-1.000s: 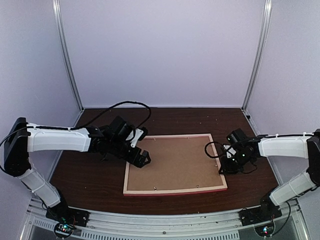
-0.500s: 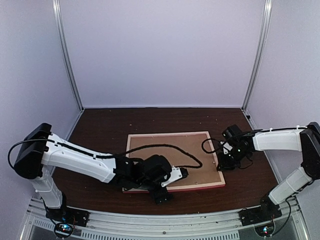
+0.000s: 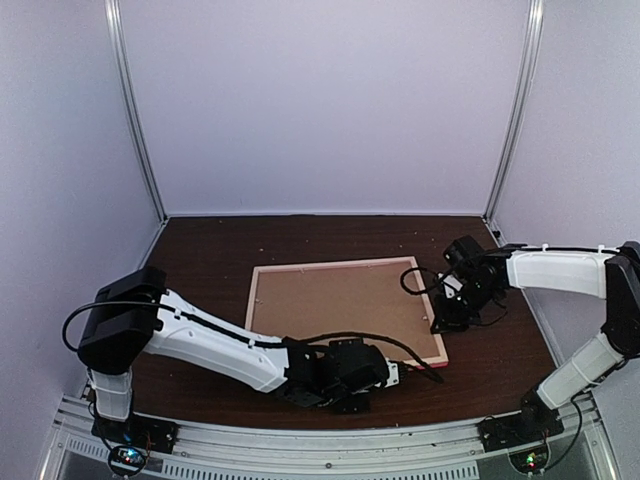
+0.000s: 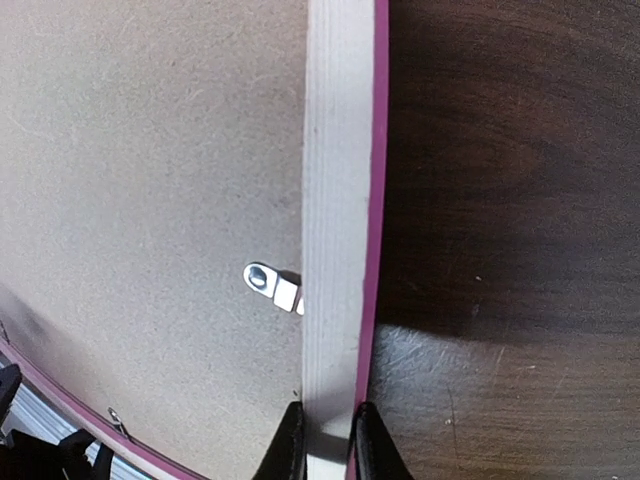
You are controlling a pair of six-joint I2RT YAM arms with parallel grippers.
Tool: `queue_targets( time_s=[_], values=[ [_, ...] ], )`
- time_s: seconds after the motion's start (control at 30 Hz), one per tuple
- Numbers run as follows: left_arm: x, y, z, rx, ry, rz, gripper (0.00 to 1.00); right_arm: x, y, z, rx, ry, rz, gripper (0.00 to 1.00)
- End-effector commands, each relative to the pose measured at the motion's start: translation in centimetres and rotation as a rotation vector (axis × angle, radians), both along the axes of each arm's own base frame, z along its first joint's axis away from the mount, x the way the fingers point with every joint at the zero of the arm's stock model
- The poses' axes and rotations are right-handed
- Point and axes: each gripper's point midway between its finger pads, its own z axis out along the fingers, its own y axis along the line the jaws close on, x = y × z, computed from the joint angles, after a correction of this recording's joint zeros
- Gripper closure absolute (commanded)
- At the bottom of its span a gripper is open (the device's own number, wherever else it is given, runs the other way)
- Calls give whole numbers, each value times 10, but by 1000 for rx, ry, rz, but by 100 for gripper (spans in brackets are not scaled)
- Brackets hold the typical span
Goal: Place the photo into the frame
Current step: Pick up the photo frame from the center of the board, then pass from the right arm to the left
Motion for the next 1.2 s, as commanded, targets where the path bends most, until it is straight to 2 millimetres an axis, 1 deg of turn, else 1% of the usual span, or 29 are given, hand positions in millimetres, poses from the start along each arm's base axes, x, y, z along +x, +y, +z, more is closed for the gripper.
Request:
queue_targets(
  time_s=[0.0,0.13,0.27,0.3,0.43,0.57,0.67,0.77,0.9,0.97,1.17],
  values=[
    [19,1,-2,56,-120,34,3,2,18,42,118,-52,39,100],
    [28,7,-6,95,-184,59,6,-4,18,50,124,-48,53,100],
    [30,10,-1,92,-199,77,12,-8,13,49,99,-39,63,100],
    [29,10,0,85,-193,78,15,-9,13,47,99,-35,64,100],
    [28,13,3,73,-178,84,31,-9,14,46,107,-37,63,100],
    [29,17,8,45,-192,95,38,-9,12,43,96,-34,64,97],
    [30,19,17,19,-204,99,44,-9,12,40,90,-27,68,93],
    [32,21,23,6,-219,99,49,-9,12,39,91,-24,73,92],
    [33,21,27,11,-242,94,55,-10,13,37,92,-17,80,90],
    [34,20,29,8,-249,93,56,-11,12,36,92,-15,80,89],
    [35,20,35,1,-259,93,60,-13,11,36,86,-11,85,82]
  ],
)
